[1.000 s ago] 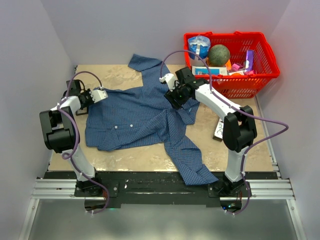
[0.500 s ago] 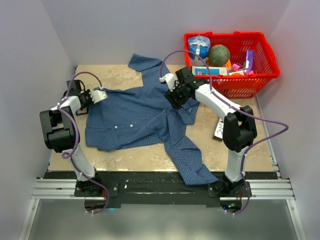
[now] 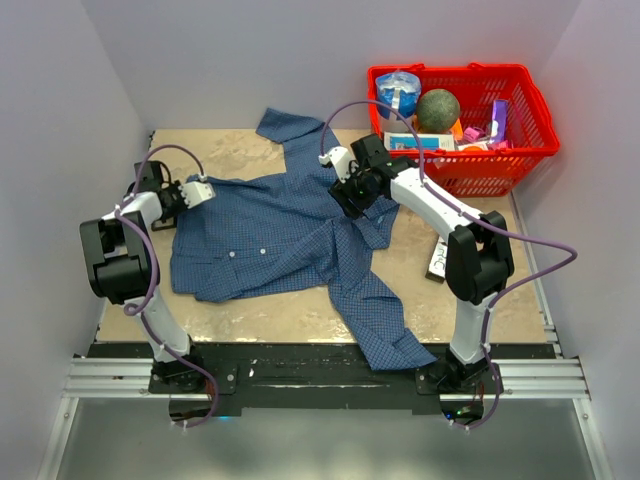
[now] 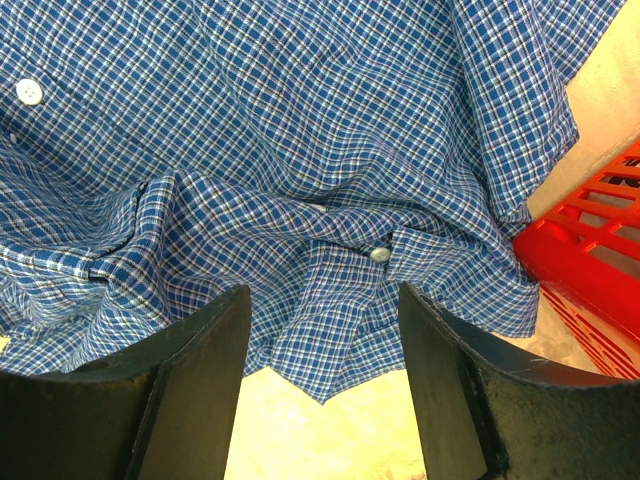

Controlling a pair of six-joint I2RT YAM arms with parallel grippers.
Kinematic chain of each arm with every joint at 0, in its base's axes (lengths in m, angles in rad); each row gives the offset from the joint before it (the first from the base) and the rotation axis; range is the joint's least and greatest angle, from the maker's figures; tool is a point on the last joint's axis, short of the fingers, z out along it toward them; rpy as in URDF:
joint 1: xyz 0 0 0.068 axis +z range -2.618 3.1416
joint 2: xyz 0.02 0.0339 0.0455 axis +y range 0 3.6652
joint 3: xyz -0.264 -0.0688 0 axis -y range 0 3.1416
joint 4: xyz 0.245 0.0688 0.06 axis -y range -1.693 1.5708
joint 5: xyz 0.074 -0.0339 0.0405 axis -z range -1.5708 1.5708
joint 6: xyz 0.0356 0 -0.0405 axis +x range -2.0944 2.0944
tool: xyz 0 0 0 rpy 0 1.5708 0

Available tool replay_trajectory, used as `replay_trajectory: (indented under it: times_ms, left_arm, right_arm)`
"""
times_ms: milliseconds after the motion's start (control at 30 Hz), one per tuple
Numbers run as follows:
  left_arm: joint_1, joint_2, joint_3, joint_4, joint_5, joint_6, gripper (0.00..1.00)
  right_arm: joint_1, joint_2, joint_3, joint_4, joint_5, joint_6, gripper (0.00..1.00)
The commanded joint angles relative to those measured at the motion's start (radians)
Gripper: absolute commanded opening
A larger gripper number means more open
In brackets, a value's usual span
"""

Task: Remove the brooch from the garment

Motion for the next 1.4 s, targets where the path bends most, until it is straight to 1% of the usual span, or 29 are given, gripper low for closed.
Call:
replay_trajectory:
  times_ms: [0,300,400,567,700,733,833,1100,1133,1167,1267,1367]
  left_arm:
    - [-0.003,0.017,0.029,0.018,0.0,0.0,0.0]
    - [-0.005,0.022,0.024,0.024,0.002,0.014,0.0]
    - [-0.005,0.006,-0.005,0.037,-0.006,0.038,0.0]
    - [-0.005,-0.026,-0.074,0.08,-0.009,0.08,0.04]
    - [-0.006,-0.032,-0.089,0.094,-0.009,0.081,0.11]
    - [-0.006,-0.031,-0.092,0.097,-0.009,0.078,0.17]
    - [-0.006,-0.041,-0.095,0.099,-0.006,0.068,0.27]
    - [-0.005,-0.133,-0.103,0.033,0.038,0.016,0.4]
    - [-0.005,-0.159,-0.111,0.028,0.057,0.009,0.5]
    - [-0.005,-0.167,-0.114,0.018,0.064,-0.001,0.53]
    - [-0.008,-0.191,-0.115,0.001,0.081,-0.029,0.58]
    - [-0.018,-0.224,-0.103,-0.034,0.118,-0.09,0.62]
  right_arm:
    - [0.005,-0.006,0.013,0.007,0.001,-0.001,0.64]
    - [0.006,-0.008,0.004,0.004,-0.002,-0.002,0.64]
    - [0.005,-0.006,0.002,0.004,-0.003,-0.004,0.64]
    - [0.005,0.001,0.007,0.004,-0.011,-0.001,0.64]
    - [0.006,0.007,0.018,0.002,-0.012,-0.001,0.64]
    - [0.005,0.007,0.018,0.002,-0.012,-0.001,0.64]
    - [0.005,0.004,0.018,0.0,-0.014,-0.001,0.64]
    - [0.006,-0.005,0.002,0.002,-0.011,-0.001,0.64]
    - [0.006,-0.003,0.002,0.001,-0.011,-0.001,0.64]
    - [0.005,-0.003,0.002,0.002,-0.009,-0.001,0.64]
    - [0.005,0.001,0.009,-0.001,-0.009,-0.001,0.64]
    - [0.006,-0.002,0.018,-0.006,-0.005,-0.001,0.65]
